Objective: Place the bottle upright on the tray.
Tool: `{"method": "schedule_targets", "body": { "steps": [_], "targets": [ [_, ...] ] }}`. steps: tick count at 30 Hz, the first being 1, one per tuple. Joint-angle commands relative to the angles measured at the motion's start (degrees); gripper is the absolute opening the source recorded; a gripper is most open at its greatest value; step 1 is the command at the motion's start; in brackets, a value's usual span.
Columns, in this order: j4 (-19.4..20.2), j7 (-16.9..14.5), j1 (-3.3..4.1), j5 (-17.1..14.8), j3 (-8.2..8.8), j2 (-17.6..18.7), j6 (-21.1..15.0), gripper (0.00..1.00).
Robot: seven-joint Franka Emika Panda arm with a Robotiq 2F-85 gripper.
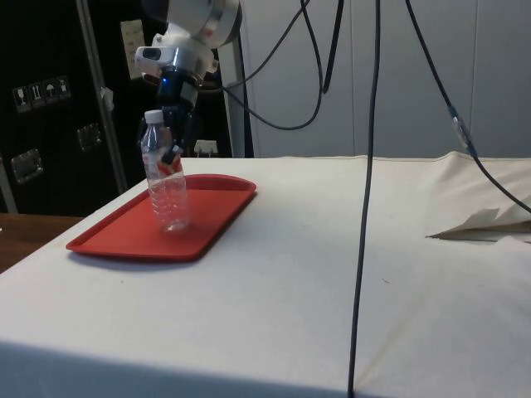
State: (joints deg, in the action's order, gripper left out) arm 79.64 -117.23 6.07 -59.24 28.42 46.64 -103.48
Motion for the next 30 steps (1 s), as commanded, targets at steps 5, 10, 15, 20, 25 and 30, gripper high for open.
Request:
{"method": "schedule_targets", "body": {
  "steps": [5,10,15,20,25,30],
  "targets": [
    [0.06,0.17,0.52,0.17,0.17,0.06,-0.52,0.33],
    [0.11,0.23,0.80,0.34,0.34,0.06,-0.92,0.33],
    [0.06,0.29,1.09,0.52,0.69,0.00,-0.92,0.33],
    [-0.06,0.40,1.49,0.63,1.26,-0.11,-0.92,0.33],
    [-0.17,0.46,1.78,0.52,1.89,-0.17,-0.86,0.33],
    [-0.29,0.23,1.78,0.34,2.29,0.00,-0.80,0.33]
  ]
}}
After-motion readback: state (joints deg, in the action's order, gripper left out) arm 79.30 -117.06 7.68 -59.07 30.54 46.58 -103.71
